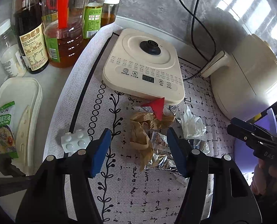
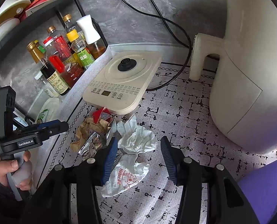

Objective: Collect trash
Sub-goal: 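Return both tools to the brown paper and tissue on the cloth, then grasp the brown paper with the left tool while the right tool grasps white tissue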

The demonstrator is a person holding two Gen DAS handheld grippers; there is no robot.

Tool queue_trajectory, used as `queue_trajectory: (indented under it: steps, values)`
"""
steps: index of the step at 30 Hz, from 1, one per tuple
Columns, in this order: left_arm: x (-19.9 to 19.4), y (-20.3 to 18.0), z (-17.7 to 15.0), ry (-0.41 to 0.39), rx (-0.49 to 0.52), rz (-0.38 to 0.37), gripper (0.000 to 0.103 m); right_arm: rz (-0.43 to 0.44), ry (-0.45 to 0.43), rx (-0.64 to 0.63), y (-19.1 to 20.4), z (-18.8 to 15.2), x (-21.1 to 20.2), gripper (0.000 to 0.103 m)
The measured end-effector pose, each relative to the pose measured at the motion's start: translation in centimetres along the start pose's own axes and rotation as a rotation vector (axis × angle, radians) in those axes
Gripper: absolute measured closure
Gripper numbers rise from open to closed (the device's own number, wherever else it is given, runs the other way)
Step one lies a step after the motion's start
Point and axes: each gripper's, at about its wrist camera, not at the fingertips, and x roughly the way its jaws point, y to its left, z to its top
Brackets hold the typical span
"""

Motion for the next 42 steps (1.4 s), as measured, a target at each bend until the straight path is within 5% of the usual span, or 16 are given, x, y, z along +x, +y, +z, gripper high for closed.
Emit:
queue_trajectory:
  steps: [10,15,20,23,25,27,40,42]
  values:
    - [4.6,0.5,0.6,0.080,-0.020,-0.012,0.047,-0.001,0.078,0.015,-0.6,0.2,4.3,0.052]
    - [5.3,0.2,0.7,0.109,-0.006,-0.021,0.078,0.004,0.100,0.013,-0.5,0.6,5.9,0.043]
    - [4.3,-0.2,0.6,0.098,0.028,0.000,0.081,0.001,0.138,-0.012,-0.1,0.6,8.2,0.039]
    - [3.5,-0.1,0.4,0.085,0.038,0.014,0.081,-0.020,0.158,-0.031,0.1,0.3,8.9,0.055]
    - [3.0,0.1,0.2,0.079,0.037,0.023,0.081,-0.009,0.167,-0.032,0.1,0.2,8.9,0.078]
    - [2.7,0.2,-0.2,0.079,0.045,0.048,0.081,-0.011,0.146,-0.021,-0.1,0.3,8.2,0.084]
    - [1.8,0.9,-4.4,0.170,0.023,0.079,0.081,-0.005,-0.005,-0.003,0.7,-0.3,1.0,0.089]
    - [1.7,1.0,-5.1,0.178,0.015,0.066,0.068,-0.006,-0.008,-0.002,1.1,-1.2,0.3,0.089]
